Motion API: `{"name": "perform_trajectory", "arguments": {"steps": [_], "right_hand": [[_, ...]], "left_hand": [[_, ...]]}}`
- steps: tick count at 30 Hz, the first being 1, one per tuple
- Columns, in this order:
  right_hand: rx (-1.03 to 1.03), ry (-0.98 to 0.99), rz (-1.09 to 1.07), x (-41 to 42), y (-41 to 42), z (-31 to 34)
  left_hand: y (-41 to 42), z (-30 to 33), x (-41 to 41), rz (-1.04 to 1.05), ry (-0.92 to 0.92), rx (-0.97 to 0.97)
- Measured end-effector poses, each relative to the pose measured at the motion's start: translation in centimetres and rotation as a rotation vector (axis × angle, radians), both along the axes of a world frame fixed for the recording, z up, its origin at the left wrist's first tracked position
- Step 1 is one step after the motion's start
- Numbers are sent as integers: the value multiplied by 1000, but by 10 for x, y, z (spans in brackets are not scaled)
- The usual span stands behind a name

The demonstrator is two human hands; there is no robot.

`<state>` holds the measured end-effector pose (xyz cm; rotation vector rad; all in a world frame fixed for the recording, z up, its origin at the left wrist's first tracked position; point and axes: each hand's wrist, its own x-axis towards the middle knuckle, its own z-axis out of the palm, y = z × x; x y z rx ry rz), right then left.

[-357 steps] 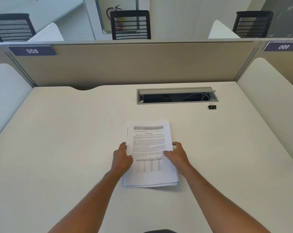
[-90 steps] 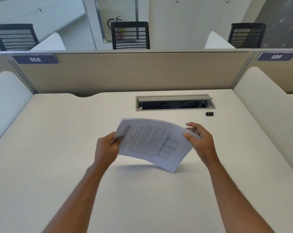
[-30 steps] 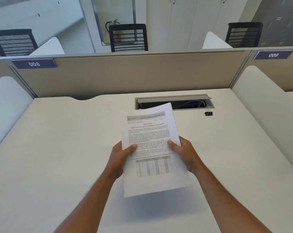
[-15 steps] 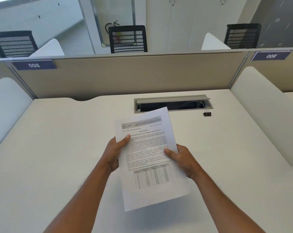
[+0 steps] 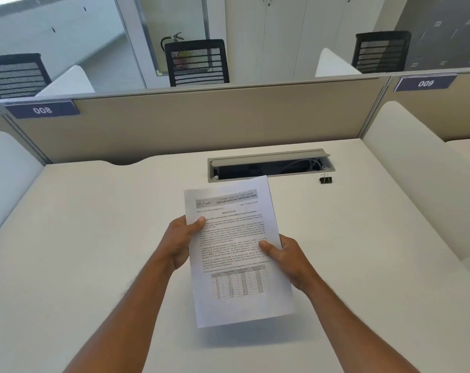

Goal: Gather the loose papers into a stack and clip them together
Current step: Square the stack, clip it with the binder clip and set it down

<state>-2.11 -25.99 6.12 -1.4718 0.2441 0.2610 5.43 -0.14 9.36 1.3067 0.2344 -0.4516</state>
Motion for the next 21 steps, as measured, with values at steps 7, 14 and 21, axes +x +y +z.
{"name": "perform_trajectory", "arguments": {"steps": [7,14,21], "right_hand": [[-12,21,-35,6,-11,-11],[-23,63,-22,22,-28,-26],[-76,136,24,58,-66,-33]], "left_hand": [[-23,-10,13,149,-8,48],[-43,-21,31,164,-1,119],[-60,-33,47,176,9,201]]}}
